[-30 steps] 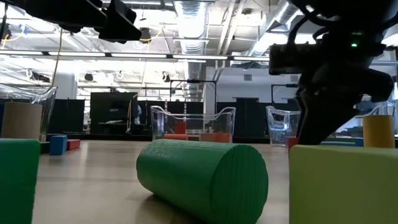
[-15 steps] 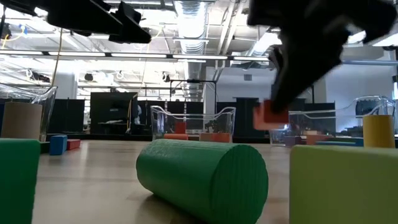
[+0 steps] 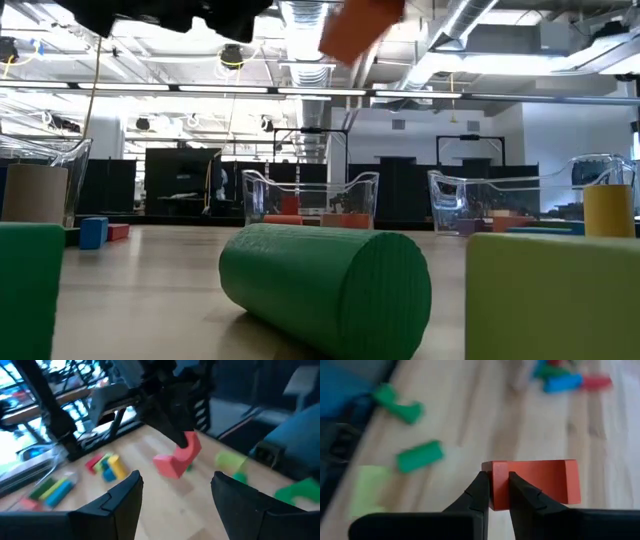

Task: Sort blocks by size
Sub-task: Put the orange arch block into the middle transparent bin

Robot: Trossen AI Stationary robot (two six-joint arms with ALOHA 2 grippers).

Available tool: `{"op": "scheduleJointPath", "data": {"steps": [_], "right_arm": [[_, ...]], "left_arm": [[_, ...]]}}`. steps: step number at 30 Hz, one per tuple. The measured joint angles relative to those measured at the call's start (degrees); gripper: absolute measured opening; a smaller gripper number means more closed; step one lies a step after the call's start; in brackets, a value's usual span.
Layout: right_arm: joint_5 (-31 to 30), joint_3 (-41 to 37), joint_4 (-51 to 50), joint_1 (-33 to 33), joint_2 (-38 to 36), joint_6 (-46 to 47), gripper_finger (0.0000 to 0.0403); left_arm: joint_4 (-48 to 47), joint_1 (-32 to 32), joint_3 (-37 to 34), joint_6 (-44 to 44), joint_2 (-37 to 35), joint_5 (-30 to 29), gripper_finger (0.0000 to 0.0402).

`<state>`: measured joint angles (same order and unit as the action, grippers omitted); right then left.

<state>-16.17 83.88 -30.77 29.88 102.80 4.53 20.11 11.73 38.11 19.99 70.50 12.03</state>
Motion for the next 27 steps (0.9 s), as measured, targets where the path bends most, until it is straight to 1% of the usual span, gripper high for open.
{"op": "scheduleJointPath", "data": {"steps": [5, 8, 15, 17, 21, 27], "right_arm": [[-0.1, 3.0, 0.0, 0.4, 0.0, -7.8, 0.0074], [-0.3, 4.0, 0.8, -0.2, -0.1, -12.6, 0.0074], [-0.2, 5.0, 5.1, -2.0, -0.1, -23.0, 0.0075], [0.7, 5.0, 6.4, -2.4, -0.1, -25.6, 0.0075], [1.6, 5.0, 8.1, -3.3, -0.1, -28.5, 0.0075], [2.1, 5.0, 10.7, -4.0, -0.1, -32.5, 0.0075]], "left_arm": [[4.0, -4.5, 0.0, -5.5, 0.0, 11.3, 0.0226], [6.2, -5.4, 0.0, -8.5, 0.0, 15.3, 0.0226], [6.7, -5.5, 0.0, -13.8, 0.0, 16.2, 0.0226], [6.8, -5.6, 0.0, -15.1, 0.0, 16.2, 0.0226], [6.8, -6.3, 0.0, -17.6, 0.0, 16.5, 0.0226], [7.0, -7.9, 0.0, -21.1, 0.0, 18.4, 0.0226]]}}
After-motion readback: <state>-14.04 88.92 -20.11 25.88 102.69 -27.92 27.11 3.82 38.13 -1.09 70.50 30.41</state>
